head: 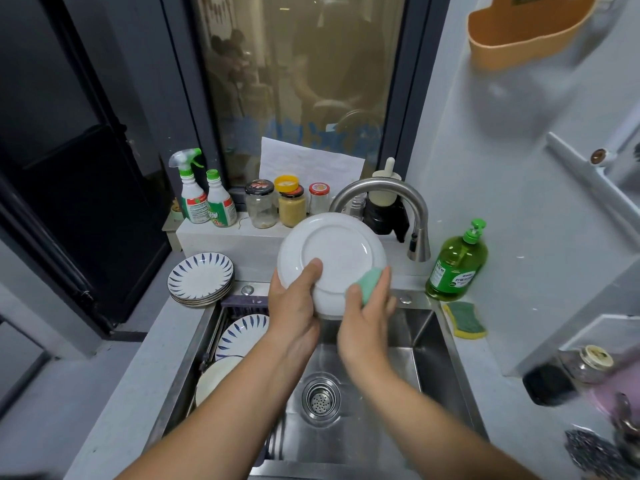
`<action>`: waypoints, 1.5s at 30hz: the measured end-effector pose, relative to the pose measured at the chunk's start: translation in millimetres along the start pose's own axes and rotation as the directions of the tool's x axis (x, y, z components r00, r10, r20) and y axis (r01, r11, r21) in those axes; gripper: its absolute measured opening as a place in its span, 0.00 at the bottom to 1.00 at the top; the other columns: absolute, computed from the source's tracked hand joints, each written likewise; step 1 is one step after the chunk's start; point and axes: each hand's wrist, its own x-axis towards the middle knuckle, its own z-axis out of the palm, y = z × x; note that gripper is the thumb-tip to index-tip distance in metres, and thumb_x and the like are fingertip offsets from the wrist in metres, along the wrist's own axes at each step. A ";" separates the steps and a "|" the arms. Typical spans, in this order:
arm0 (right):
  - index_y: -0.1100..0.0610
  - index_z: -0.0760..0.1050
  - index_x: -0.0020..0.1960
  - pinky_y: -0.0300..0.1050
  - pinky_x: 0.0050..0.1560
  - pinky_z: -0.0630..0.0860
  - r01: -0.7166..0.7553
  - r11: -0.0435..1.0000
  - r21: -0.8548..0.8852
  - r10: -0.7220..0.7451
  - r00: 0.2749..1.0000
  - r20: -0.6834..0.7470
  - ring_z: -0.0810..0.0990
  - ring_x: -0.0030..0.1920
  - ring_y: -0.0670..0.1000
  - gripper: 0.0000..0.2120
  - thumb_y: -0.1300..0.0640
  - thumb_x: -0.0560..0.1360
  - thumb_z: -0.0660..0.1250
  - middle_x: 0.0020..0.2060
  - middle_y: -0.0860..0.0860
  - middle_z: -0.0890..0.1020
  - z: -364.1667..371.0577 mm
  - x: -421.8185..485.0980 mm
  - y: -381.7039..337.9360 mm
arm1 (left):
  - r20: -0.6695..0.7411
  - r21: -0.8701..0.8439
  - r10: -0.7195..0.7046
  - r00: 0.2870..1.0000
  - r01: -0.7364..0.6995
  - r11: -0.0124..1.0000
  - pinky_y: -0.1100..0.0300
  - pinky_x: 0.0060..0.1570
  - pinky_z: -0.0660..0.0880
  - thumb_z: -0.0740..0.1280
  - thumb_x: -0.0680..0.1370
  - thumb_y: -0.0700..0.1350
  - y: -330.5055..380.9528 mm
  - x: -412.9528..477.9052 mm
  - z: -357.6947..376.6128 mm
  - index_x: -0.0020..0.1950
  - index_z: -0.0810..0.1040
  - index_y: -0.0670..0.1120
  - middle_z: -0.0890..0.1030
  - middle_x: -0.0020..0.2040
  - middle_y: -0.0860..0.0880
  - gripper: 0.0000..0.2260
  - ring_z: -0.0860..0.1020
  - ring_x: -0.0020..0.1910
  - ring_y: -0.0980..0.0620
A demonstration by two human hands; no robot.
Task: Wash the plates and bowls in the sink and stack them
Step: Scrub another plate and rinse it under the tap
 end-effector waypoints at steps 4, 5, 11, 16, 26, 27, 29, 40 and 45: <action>0.53 0.45 0.81 0.44 0.66 0.63 -0.114 0.989 0.090 0.114 0.993 0.002 0.67 0.71 0.59 0.32 0.53 0.83 0.57 0.75 0.58 0.60 6.6 6.0 7.1 | 0.014 0.048 0.013 1.000 -0.014 0.999 0.42 0.59 0.81 0.72 0.76 0.34 -8.6 0.1 -0.7 0.66 0.78 0.43 0.86 0.58 0.41 0.19 0.84 0.59 0.39; 0.53 0.50 0.80 0.46 0.68 0.65 -0.115 0.987 0.111 0.119 0.993 -0.022 0.69 0.70 0.59 0.30 0.52 0.83 0.58 0.74 0.58 0.64 0.9 19.1 8.1 | 0.041 0.081 0.022 0.999 -0.025 0.996 0.42 0.59 0.81 0.73 0.75 0.34 -9.5 0.2 -3.6 0.66 0.78 0.43 0.85 0.58 0.40 0.20 0.83 0.59 0.39; 0.48 0.74 0.58 0.51 0.42 0.80 -0.257 0.927 0.273 0.194 0.952 0.236 0.80 0.43 0.56 0.11 0.44 0.81 0.61 0.51 0.55 0.82 -27.6 75.8 11.2 | 0.218 0.310 0.059 0.974 -0.126 0.942 0.44 0.61 0.80 0.77 0.67 0.40 8.8 9.7 -33.3 0.66 0.78 0.44 0.86 0.59 0.42 0.27 0.83 0.61 0.40; 0.56 0.78 0.64 0.56 0.67 0.66 -0.623 0.700 0.350 0.359 0.730 0.581 0.77 0.62 0.61 0.34 0.30 0.78 0.52 0.58 0.63 0.83 -13.1 80.1 16.4 | 0.290 0.595 0.108 0.951 -0.268 0.758 0.57 0.58 0.80 0.79 0.73 0.45 30.0 16.9 -66.7 0.73 0.67 0.53 0.79 0.65 0.51 0.32 0.80 0.62 0.53; 0.60 0.74 0.58 0.50 0.35 0.69 -0.576 0.736 0.357 0.356 0.777 0.520 0.78 0.37 0.57 0.13 0.51 0.83 0.60 0.47 0.61 0.81 109.9 88.4 18.5 | 0.028 0.345 -0.236 0.971 0.212 0.914 0.46 0.59 0.80 0.65 0.67 0.75 91.6 97.7 -148.3 0.74 0.72 0.52 0.81 0.67 0.45 0.42 0.82 0.63 0.44; 0.62 0.73 0.58 0.51 0.35 0.68 -0.573 0.752 0.327 0.362 0.773 0.521 0.77 0.35 0.57 0.12 0.53 0.83 0.59 0.49 0.64 0.80 130.7 89.8 18.2 | 0.030 0.272 -0.236 0.971 0.219 0.937 0.44 0.65 0.77 0.63 0.72 0.72 99.9 113.4 -161.8 0.75 0.69 0.51 0.81 0.68 0.45 0.38 0.82 0.64 0.44; 0.64 0.72 0.60 0.50 0.34 0.68 -0.536 0.806 0.254 0.351 0.776 0.524 0.76 0.34 0.57 0.12 0.57 0.84 0.58 0.48 0.66 0.82 159.8 93.7 20.0 | 0.054 0.217 -0.238 0.970 0.221 0.951 0.41 0.72 0.71 0.56 0.81 0.67 113.7 137.9 -181.6 0.77 0.66 0.46 0.80 0.68 0.42 0.32 0.80 0.66 0.43; 0.57 0.74 0.56 0.41 0.31 0.75 -0.232 0.936 -0.265 0.327 0.852 0.409 0.79 0.40 0.52 0.12 0.50 0.83 0.58 0.49 0.56 0.82 331.0 121.5 43.7 | -0.078 0.629 0.093 0.993 -0.023 0.777 0.56 0.58 0.76 0.61 0.84 0.54 147.4 278.9 -274.9 0.62 0.80 0.51 0.83 0.57 0.53 0.13 0.80 0.61 0.52; 0.51 0.69 0.32 0.45 0.35 0.72 -0.111 0.932 -0.344 0.249 0.887 0.389 0.71 0.32 0.52 0.15 0.53 0.77 0.55 0.32 0.50 0.74 371.2 132.6 50.7 | -0.022 0.699 0.158 0.987 -0.098 0.709 0.53 0.64 0.75 0.63 0.82 0.56 144.1 319.0 -293.4 0.59 0.81 0.54 0.83 0.58 0.55 0.12 0.80 0.59 0.55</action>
